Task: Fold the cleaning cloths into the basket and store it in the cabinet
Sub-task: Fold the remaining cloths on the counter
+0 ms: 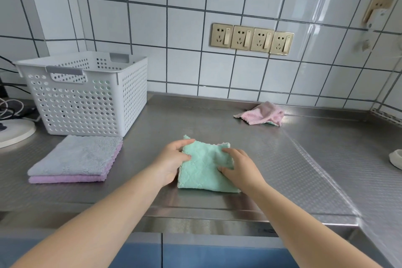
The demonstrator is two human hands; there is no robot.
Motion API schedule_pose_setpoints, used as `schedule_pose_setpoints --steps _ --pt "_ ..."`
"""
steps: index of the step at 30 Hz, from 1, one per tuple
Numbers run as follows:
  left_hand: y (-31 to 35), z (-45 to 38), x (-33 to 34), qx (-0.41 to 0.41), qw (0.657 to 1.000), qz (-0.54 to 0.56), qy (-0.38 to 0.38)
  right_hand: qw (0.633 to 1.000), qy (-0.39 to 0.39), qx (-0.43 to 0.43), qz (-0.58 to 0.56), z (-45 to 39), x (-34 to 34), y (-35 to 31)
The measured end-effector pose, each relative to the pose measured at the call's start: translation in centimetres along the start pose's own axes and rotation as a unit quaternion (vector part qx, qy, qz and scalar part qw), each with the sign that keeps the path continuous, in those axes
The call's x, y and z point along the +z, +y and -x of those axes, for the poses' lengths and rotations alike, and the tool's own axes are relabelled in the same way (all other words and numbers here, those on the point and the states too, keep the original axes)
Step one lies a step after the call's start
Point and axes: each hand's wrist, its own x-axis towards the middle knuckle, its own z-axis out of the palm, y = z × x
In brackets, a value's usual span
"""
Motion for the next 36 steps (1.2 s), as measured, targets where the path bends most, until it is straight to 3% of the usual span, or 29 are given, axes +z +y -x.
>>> schedule_pose_setpoints --steps 5,9,14,16,19,23,27,36 --pt "1.7 0.9 -2.5 -0.026 0.993 0.110 -0.018 0.971 -0.005 0.049 -0.234 -0.3 0.1 -2.3" --pt "3.9 1.5 -6.6 -0.023 0.991 0.130 -0.028 0.887 -0.093 0.109 -0.439 -0.6 1.2 -5.4" --pt "6.3 2.1 -14.7 -0.005 0.995 0.102 -0.009 0.824 -0.175 0.146 -0.519 -2.3 4.3 -11.4" --pt "6.9 2.2 -17.8 -0.002 0.998 0.061 0.018 0.832 -0.165 0.134 -0.513 -3.1 6.0 -14.2" --pt "6.9 1.9 -21.9 0.017 0.995 -0.070 0.075 0.887 -0.132 0.088 -0.434 -4.2 8.7 -18.0" --pt "6.0 1.8 -26.5 0.031 0.964 -0.243 0.107 0.928 -0.136 0.032 -0.346 -5.3 12.0 -21.4" --pt "4.9 1.3 -29.0 0.008 0.955 -0.274 0.114 0.958 -0.117 -0.012 -0.263 -5.3 13.2 -22.9" --pt "3.8 0.4 -30.0 -0.003 0.936 -0.336 0.104 0.963 -0.132 -0.012 -0.236 -5.3 14.7 -23.1"
